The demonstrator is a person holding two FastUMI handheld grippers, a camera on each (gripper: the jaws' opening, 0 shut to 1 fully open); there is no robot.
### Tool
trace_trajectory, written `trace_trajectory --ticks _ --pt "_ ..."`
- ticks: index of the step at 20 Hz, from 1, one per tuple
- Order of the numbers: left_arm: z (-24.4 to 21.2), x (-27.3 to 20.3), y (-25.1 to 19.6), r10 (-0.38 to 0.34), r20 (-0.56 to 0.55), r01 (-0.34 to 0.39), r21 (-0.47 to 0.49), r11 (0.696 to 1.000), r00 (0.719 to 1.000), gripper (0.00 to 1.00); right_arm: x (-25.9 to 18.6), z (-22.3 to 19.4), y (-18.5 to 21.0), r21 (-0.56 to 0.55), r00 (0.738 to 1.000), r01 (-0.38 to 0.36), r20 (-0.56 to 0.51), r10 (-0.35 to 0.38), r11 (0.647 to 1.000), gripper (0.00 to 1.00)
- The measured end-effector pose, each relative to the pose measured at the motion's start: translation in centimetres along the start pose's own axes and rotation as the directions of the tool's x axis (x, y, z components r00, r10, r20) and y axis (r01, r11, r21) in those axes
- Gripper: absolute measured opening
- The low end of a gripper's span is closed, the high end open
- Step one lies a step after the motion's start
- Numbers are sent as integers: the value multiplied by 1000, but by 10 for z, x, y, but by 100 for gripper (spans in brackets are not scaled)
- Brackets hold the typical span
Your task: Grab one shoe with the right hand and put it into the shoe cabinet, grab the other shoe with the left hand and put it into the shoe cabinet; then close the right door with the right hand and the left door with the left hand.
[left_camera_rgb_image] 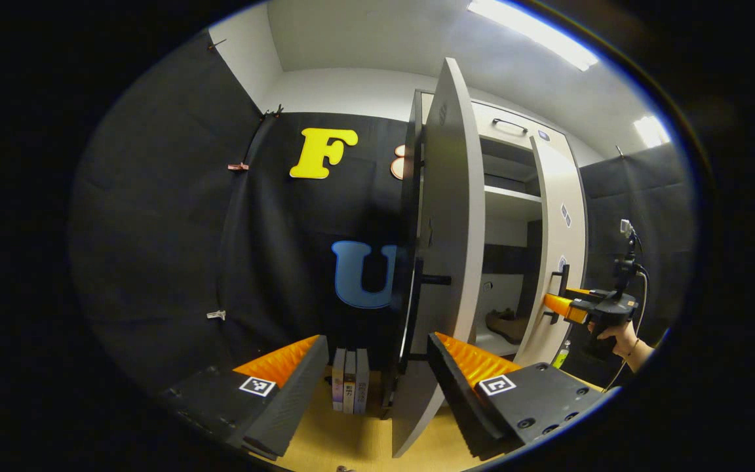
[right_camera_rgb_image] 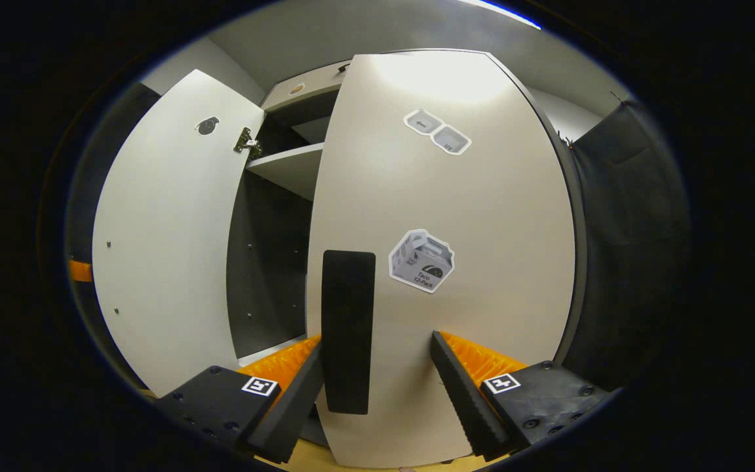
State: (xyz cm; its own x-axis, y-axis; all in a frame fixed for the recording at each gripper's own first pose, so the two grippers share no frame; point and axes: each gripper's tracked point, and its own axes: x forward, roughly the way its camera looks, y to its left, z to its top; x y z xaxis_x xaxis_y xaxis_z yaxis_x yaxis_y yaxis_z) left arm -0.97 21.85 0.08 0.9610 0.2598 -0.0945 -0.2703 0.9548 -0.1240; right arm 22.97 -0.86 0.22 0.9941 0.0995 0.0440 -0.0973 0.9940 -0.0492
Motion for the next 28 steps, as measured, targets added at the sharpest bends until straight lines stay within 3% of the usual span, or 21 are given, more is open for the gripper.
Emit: trace_trajectory --ticks 6,14,18,22,25,26,28 --pt "-3 27 -7 -114 -8 114 15 993 993 95 -28 17 3 -31 1000 27 9 -27 999 98" --pt "-4 31 -16 -199 -21 199 23 980 980 95 -159 37 0 6 1000 26 -16 -26 1000 98" --pt "-7 34 -26 -258 -24 256 -39 966 966 93 -210 44 -11 -35 996 88 -15 -89 996 97" --pt "-9 39 -49 -337 -35 334 -65 940 941 94 -227 46 -27 -57 990 140 -26 -141 989 98" --pt "-9 46 -69 -351 -45 351 -14 936 935 94 -238 45 -36 -62 986 159 -33 -161 985 98" --pt "-10 49 -75 -348 -52 349 9 937 936 89 -236 43 -40 -57 986 161 -35 -163 985 98" --pt "-12 55 -87 -355 -60 358 38 933 933 94 -232 42 -53 -62 983 174 -39 -177 983 98"
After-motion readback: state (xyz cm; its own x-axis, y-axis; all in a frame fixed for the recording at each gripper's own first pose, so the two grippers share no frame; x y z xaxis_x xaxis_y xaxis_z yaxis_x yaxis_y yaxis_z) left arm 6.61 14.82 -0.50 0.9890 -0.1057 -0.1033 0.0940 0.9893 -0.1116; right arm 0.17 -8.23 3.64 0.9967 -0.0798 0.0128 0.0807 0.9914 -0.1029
